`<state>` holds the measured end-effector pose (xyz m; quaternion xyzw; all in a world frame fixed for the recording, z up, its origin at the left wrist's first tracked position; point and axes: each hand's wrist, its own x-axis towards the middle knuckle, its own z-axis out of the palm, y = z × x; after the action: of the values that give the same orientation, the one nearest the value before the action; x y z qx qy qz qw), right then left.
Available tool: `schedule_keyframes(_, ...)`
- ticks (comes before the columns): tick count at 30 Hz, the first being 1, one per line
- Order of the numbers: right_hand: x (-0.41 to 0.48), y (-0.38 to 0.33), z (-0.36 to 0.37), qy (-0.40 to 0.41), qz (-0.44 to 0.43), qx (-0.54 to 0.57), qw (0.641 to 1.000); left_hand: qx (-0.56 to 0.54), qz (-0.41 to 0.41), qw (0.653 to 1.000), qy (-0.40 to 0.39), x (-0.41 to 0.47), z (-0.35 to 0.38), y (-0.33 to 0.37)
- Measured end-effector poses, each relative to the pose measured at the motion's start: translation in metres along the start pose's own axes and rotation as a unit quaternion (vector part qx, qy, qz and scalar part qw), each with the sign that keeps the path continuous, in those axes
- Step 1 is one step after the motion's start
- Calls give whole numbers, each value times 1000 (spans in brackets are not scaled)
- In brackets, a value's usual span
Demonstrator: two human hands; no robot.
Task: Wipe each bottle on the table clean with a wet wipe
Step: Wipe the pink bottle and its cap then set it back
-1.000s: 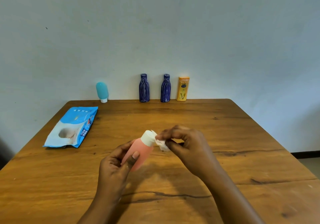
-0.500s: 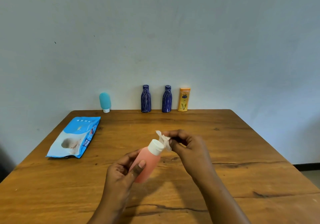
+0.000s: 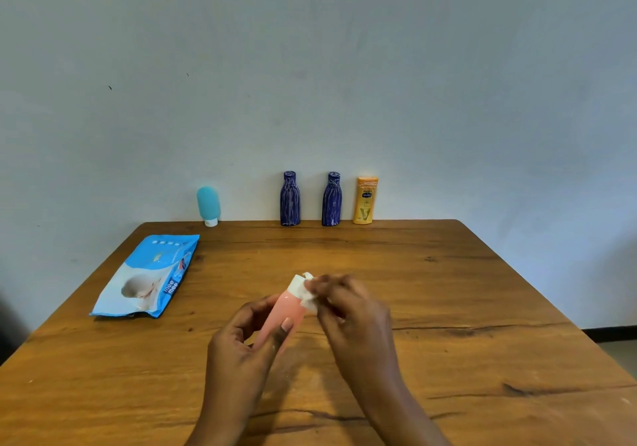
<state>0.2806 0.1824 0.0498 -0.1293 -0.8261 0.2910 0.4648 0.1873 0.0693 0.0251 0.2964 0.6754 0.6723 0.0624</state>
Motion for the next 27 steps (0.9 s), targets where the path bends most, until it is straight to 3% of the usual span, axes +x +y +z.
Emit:
schedule_keyframes(2,-7,13,6,-46,-111,-116,986,-2,-25,1000,-4,1,-2,-1)
schedule_keyframes(4,-9,27,5,-75,-129,-138,979,-23,-62,998,1,1,-3,-5)
schedule_keyframes(12,18,40,0,14,-52,-44,998,-239,-247,939,-9,15,-3,-5)
schedule_keyframes(16,27,37,6,10,-54,-16,998,-339,-317,884,-46,34,-9,-2)
schedule_keyframes(19,33,46,15,5,3,50,999,-357,-350,865,-42,55,-12,-9)
schedule_keyframes(21,41,56,20,0,92,123,988,-348,-343,872,-38,77,-14,-15)
schedule_keyframes(27,67,101,51,-18,302,324,896,-186,-207,961,4,190,-24,-58)
